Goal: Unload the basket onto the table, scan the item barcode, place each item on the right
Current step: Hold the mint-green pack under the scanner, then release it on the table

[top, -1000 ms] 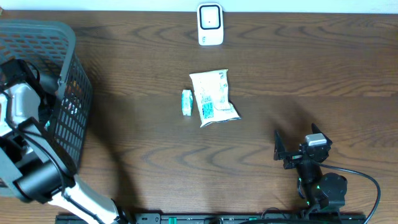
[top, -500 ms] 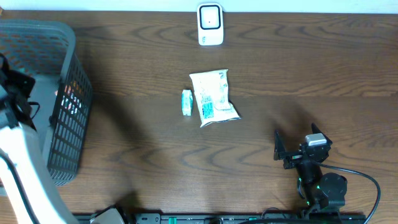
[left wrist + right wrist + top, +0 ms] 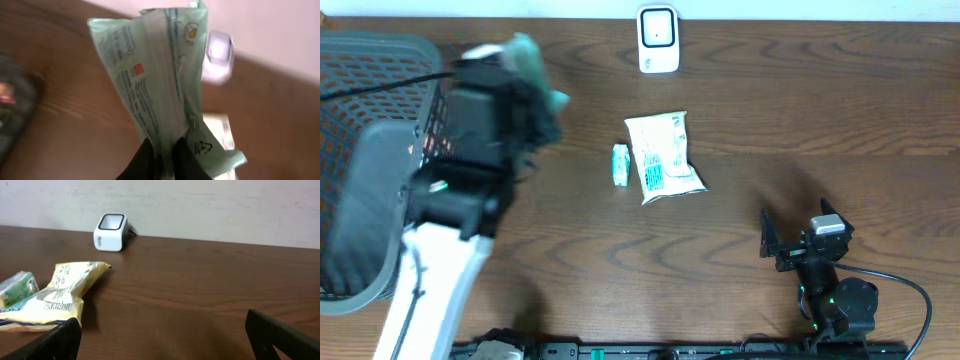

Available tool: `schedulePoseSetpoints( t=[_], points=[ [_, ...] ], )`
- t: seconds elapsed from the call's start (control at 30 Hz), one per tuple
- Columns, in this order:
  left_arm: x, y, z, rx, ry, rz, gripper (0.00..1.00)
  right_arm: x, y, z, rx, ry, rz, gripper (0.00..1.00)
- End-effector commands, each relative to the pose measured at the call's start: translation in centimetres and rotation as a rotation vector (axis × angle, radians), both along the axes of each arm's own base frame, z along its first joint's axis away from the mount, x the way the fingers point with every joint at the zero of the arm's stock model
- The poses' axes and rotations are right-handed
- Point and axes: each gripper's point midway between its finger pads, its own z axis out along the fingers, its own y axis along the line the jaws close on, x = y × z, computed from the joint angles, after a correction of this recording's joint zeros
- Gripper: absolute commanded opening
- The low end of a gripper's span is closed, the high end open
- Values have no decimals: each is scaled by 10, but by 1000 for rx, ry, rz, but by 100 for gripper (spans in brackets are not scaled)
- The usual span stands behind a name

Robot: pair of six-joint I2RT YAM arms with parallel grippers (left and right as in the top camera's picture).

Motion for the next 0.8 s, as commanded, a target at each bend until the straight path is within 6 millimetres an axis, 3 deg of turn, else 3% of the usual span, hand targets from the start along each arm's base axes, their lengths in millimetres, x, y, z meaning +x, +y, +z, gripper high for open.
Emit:
schedulePoseSetpoints(
  t=[0.0, 0.2, 0.43, 0.6, 0.77],
  points=[
    [1, -62, -41, 100, 114, -173, 7, 0, 1, -1, -12, -2, 3, 99],
    [8, -150, -109, 161, 211, -356, 8, 0, 1, -1, -12, -2, 3, 99],
    [17, -223, -170, 170, 214, -475, 7, 0, 1, -1, -12, -2, 3, 99],
    [8, -254, -184, 174, 199, -533, 7, 0, 1, -1, -12, -2, 3, 99],
    [2, -261, -184, 181, 193, -549, 7, 0, 1, -1, -12, -2, 3, 99]
  ],
)
